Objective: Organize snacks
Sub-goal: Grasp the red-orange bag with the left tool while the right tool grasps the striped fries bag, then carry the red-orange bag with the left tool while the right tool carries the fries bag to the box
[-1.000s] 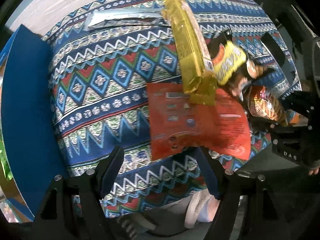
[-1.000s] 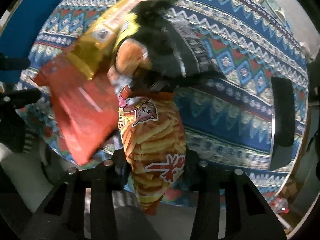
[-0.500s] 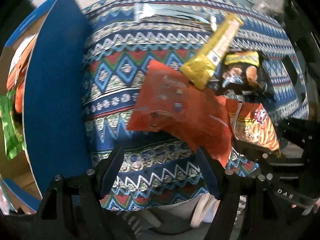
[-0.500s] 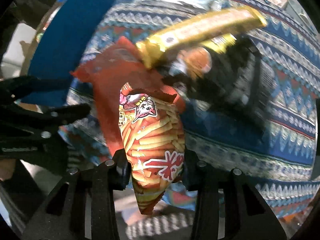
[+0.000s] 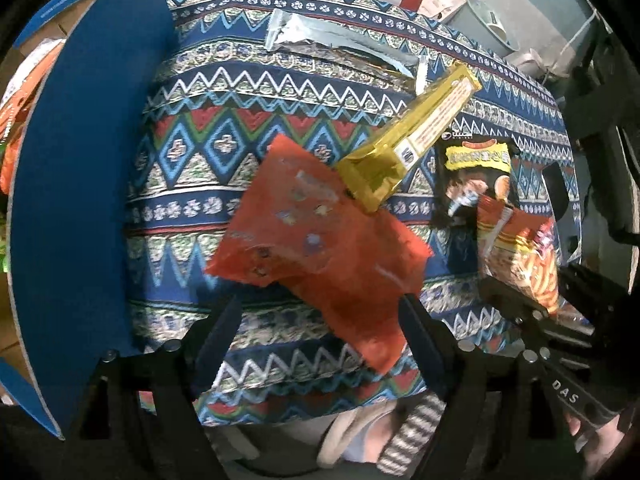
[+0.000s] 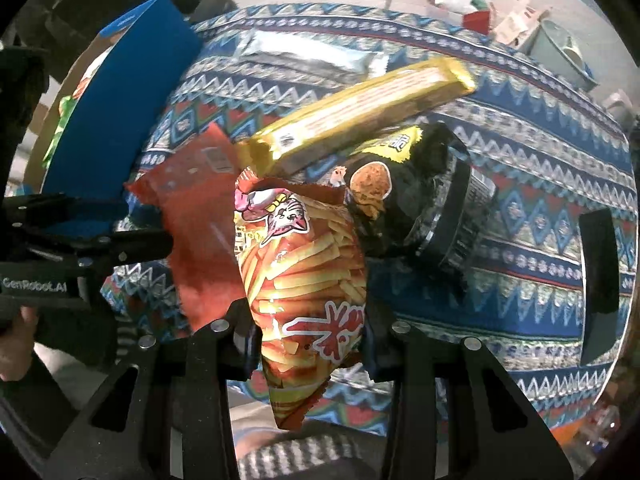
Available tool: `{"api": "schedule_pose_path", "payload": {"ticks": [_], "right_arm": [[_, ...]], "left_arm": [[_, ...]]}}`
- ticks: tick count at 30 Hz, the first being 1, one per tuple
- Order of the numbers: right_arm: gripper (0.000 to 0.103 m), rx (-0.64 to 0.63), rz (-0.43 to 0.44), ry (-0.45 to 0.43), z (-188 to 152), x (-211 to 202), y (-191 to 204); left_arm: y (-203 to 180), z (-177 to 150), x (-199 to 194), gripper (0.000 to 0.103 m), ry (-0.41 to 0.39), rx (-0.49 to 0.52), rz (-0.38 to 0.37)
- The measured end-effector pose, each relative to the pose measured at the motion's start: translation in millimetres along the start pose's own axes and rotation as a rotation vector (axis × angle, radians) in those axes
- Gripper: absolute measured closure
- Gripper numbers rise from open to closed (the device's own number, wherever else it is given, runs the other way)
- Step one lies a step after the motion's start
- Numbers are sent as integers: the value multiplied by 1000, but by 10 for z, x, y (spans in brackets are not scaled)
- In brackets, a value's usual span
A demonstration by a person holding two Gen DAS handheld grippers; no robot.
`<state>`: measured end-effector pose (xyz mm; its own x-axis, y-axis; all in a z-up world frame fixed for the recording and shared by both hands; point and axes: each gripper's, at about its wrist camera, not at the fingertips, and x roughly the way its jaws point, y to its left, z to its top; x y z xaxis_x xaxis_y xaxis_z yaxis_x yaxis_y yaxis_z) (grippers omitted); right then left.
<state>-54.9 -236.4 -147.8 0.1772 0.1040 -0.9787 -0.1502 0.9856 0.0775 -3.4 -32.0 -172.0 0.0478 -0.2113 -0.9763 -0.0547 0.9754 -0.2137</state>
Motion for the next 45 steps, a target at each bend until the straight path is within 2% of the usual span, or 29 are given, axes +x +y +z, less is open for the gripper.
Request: {"api": "schedule_pose_path", "payload": {"ticks": [7, 11, 16, 24, 32, 34, 35, 36, 38, 39, 40, 42, 45], "right_arm": [[65, 43, -36, -26, -43, -105, -288], [65, 62, -20, -28, -58, -93, -372], [65, 67, -4, -34, -62, -102, -387], [65, 81, -22, -62, -48, -152, -406], [65, 95, -19, -61, -35, -108, -446], [65, 96, -17, -60, -55, -112, -435], [65, 97, -14, -59, -57, -109, -436], [65, 98, -13, -58, -52, -108, -442], [65, 100, -13, -59, -44, -99, -449], [65, 100, -13, -59, -39, -95, -456], [65, 100, -12, -59, -33, -93, -453], [65, 98, -12, -61, -27, -87, -450], [65, 94, -13, -64, -12, -84, -428]], "left_arm": [[-55, 211, 196, 17, 1, -105, 6], [-26, 311, 255, 17, 3, -107, 39], [-51, 472, 241, 17, -38, -90, 80], [-388, 570, 352, 15, -57, 36, 162], [-869, 586, 677, 12, -32, 196, 350], [-892, 544, 689, 13, -52, 202, 339], [-910, 529, 689, 17, -62, 201, 331], [-906, 516, 677, 27, -77, 196, 323], [-875, 474, 651, 36, -96, 184, 289], [-849, 466, 625, 45, -108, 184, 278], [-853, 461, 596, 48, -119, 185, 255], [-749, 387, 516, 60, -124, 195, 233], [-800, 354, 434, 72, -146, 230, 226]]}}
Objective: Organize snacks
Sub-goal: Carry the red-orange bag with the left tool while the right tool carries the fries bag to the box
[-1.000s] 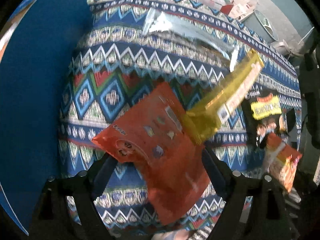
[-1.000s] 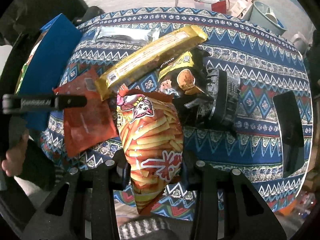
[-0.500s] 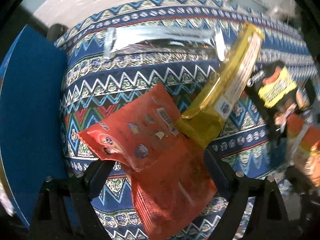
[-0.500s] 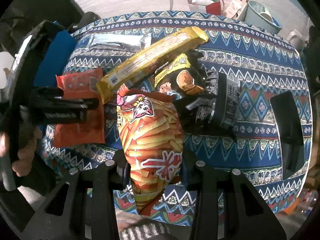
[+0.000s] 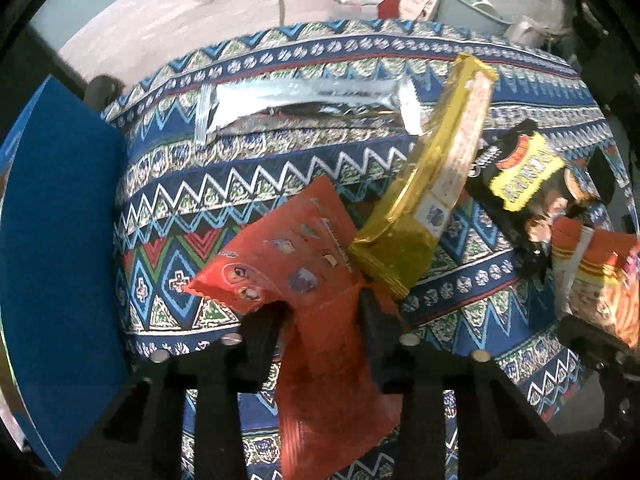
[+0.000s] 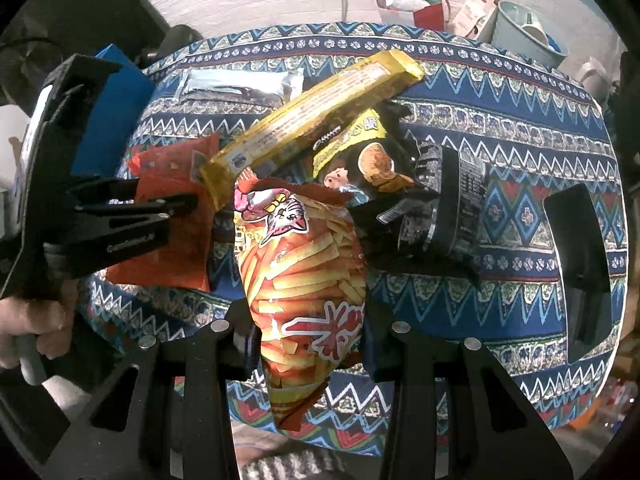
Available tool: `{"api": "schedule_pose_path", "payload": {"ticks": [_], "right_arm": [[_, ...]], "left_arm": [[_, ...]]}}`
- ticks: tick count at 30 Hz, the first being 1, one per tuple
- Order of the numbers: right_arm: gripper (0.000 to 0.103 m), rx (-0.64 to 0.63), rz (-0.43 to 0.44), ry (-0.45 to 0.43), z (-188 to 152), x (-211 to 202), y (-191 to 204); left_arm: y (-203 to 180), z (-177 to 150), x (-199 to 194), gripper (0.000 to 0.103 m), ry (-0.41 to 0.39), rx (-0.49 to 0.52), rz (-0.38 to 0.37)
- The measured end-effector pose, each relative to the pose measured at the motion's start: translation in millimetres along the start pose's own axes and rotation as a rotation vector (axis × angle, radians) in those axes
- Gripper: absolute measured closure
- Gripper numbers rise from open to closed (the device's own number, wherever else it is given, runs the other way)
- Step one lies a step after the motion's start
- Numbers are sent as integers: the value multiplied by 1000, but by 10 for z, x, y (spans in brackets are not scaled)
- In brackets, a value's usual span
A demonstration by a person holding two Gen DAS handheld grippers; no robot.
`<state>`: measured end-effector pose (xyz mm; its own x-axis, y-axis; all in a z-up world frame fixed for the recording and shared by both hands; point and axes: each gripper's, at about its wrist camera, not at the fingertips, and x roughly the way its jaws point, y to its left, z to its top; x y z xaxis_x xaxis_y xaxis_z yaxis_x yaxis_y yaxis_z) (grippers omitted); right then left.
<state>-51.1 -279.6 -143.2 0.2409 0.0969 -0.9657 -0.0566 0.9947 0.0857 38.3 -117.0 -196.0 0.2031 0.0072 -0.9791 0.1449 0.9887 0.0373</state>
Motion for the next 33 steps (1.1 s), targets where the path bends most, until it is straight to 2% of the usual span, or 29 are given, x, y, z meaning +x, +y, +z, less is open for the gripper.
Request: {"api": "schedule_pose_path", "payload": {"ticks": [7, 9, 22, 33], "right_arm": [[65, -11, 0, -31, 41, -61, 76], [65, -16, 2, -44, 52, -86, 103], [65, -63, -8, -110, 152, -254, 297], [65, -86, -10, -175, 330, -479, 512]], "left_arm": [[-77, 70, -200, 82, -18, 27, -32], [94, 1, -354, 84, -28, 29, -35], [265, -148, -754, 86, -160, 106, 1], [407, -190, -1119, 86, -280, 125, 31]]}}
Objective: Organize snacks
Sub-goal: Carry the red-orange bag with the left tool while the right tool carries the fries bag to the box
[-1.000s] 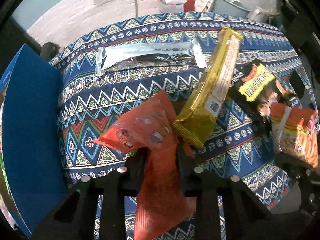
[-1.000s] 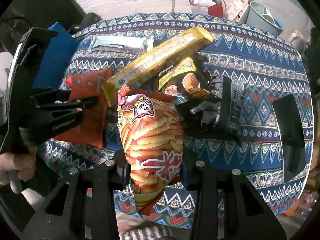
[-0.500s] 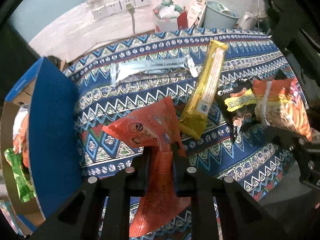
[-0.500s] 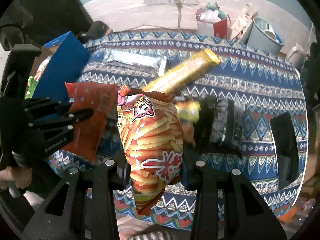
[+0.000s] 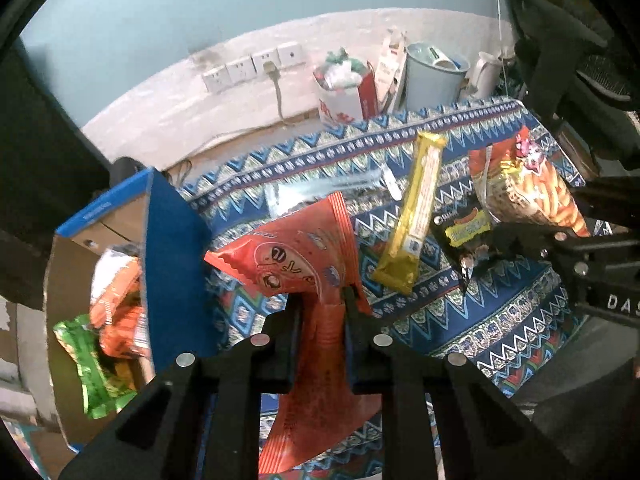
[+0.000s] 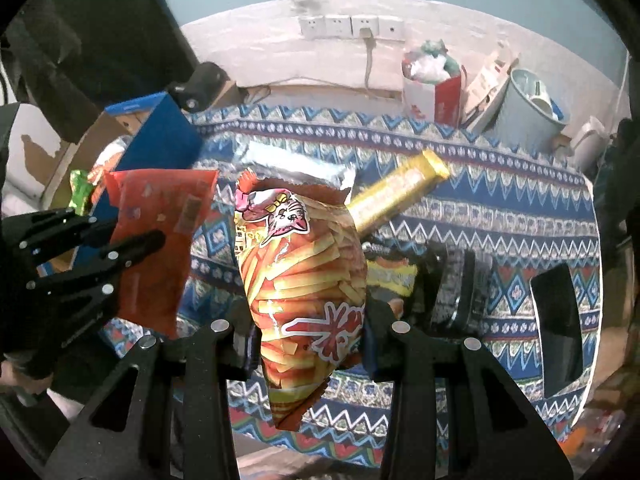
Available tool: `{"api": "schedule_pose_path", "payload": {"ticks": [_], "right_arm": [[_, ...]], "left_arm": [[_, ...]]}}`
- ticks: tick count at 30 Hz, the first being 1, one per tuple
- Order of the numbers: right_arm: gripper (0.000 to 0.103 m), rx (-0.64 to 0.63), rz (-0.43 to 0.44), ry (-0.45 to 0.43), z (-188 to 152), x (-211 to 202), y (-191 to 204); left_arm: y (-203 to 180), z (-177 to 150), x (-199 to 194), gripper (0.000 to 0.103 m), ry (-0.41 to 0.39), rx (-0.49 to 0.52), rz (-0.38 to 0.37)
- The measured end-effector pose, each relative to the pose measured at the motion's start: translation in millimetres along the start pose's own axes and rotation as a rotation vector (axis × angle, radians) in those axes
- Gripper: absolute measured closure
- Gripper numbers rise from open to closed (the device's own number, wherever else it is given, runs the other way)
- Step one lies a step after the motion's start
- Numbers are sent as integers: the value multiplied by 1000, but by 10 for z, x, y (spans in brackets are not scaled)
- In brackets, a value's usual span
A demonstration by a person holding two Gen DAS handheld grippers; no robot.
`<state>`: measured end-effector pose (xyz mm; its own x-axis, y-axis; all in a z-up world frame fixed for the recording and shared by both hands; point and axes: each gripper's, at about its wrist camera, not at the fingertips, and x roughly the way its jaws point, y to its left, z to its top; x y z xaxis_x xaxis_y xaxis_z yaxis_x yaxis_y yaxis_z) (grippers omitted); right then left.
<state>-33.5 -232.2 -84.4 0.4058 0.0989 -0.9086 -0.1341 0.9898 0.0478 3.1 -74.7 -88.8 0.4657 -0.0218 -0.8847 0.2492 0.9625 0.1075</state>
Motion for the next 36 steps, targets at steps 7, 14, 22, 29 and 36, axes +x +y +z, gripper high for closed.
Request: {"api": "schedule_pose_path", "payload": {"ticks": [7, 14, 22, 29, 36], "right_arm": [[65, -31, -2, -52, 192, -175, 204], [65, -53, 18, -82, 357, -273, 424], [65, -103, 34, -83, 516, -219, 758], [65, -143, 48, -73, 674, -102, 1057], [65, -175, 78, -75, 856, 3, 1381]], "left_arm": [[198, 12, -254, 86, -65, -9, 22], [405, 3, -491, 86, -120, -25, 39], [738, -41, -688, 86, -158, -78, 24], [1041, -125, -730, 86, -162, -132, 18], [1363, -265, -709, 86, -156, -178, 28]]}}
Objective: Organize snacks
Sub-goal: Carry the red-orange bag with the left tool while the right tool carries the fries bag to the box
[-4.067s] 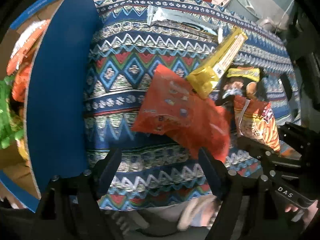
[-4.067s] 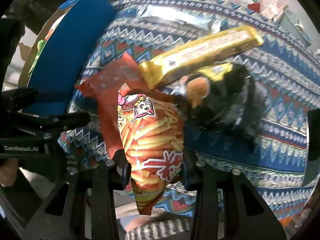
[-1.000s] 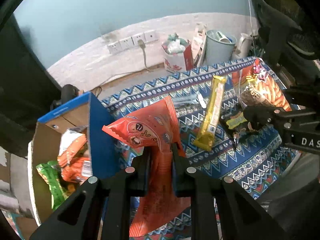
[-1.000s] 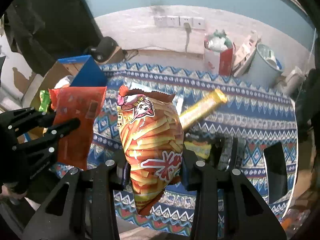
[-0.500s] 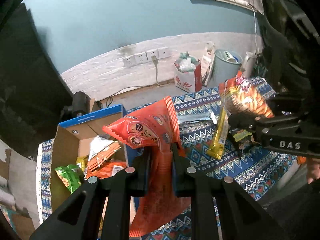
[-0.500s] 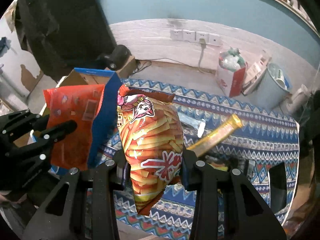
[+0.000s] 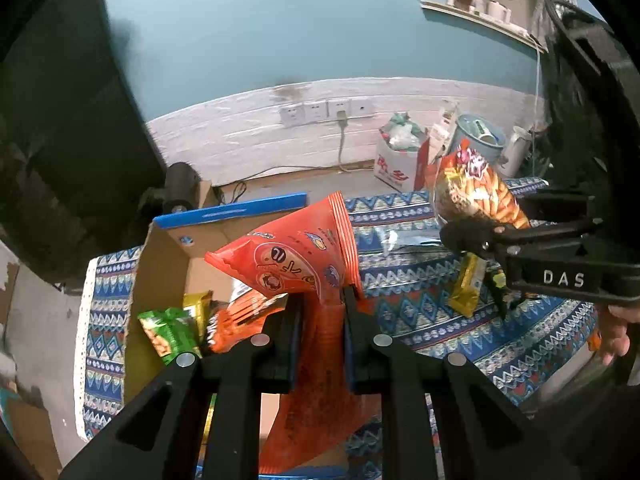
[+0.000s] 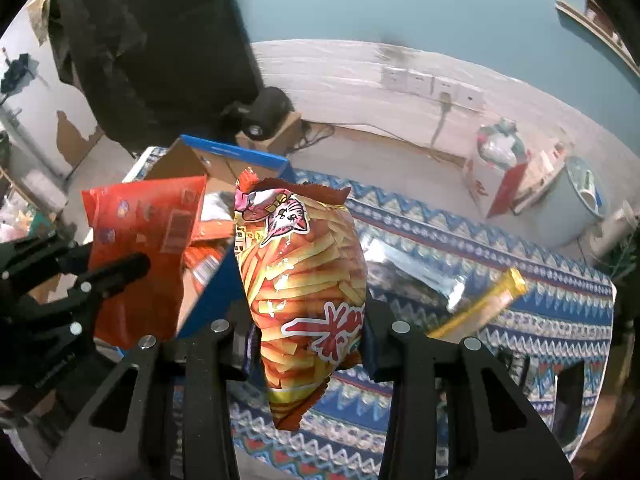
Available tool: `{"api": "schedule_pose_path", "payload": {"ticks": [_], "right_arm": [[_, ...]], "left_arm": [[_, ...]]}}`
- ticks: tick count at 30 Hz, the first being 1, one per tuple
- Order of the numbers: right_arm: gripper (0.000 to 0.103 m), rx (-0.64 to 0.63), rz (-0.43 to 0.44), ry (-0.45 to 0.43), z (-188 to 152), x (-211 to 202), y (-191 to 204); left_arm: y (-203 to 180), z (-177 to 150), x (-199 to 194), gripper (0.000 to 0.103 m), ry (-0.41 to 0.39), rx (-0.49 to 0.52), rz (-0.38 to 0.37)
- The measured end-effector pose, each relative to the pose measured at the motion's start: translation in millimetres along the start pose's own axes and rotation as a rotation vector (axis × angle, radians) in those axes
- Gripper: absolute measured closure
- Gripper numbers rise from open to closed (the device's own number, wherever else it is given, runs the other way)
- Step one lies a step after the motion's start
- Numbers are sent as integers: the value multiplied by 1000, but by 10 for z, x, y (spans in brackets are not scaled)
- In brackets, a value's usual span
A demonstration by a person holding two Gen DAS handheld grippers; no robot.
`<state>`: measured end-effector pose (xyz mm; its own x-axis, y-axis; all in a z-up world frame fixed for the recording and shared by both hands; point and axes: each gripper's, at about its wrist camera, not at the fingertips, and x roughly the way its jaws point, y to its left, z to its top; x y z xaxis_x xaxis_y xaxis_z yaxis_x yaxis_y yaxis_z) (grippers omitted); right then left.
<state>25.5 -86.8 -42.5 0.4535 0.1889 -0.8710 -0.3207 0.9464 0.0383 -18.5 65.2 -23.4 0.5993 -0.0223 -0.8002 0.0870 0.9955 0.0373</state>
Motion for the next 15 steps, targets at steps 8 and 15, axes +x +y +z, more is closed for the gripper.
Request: {"api": "schedule_pose_path", "payload": {"ticks": [8, 15], "right_arm": [[65, -34, 38, 11, 232, 213, 348], [65, -50, 71, 30, 399, 407, 616]], "left_arm": [[385, -98, 52, 86, 18, -56, 25], [672, -234, 180, 86, 61, -102, 31]]}}
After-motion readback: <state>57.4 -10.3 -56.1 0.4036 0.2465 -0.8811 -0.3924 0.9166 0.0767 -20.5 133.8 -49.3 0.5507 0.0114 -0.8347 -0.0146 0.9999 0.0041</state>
